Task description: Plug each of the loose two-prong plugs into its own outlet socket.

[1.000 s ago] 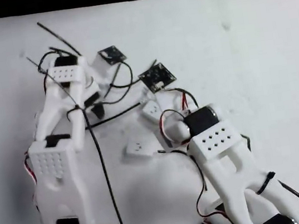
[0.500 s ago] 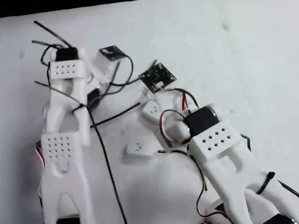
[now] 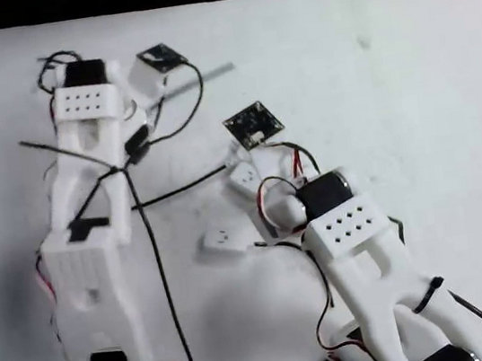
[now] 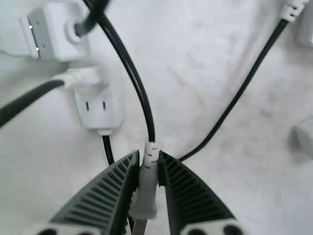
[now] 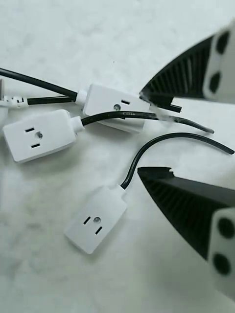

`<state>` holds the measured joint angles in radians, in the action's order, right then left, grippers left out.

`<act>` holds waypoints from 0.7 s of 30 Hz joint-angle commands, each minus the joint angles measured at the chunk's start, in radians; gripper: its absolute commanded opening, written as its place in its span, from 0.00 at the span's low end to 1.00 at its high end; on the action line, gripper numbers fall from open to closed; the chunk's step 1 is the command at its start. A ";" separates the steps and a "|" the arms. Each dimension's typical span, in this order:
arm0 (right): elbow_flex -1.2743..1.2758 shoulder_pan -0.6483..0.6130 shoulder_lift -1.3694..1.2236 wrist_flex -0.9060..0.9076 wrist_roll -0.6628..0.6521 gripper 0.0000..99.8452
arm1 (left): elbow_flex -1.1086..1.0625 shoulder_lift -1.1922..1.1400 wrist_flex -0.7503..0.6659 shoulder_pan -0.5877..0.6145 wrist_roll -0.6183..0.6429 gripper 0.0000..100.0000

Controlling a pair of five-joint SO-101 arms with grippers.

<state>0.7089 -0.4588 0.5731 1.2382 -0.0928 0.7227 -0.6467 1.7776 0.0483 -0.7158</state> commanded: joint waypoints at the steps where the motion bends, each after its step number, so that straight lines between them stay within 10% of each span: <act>1: -0.003 0.005 0.019 -0.013 -0.006 0.21 | -0.146 0.252 0.006 -0.025 0.014 0.02; 21: -0.003 0.007 0.019 -0.008 -0.006 0.21 | -1.226 0.995 -0.471 -0.252 0.546 0.02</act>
<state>0.7089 -0.4588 0.5731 1.2382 -0.0928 -0.4235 0.2386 1.3709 -0.1788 -0.2279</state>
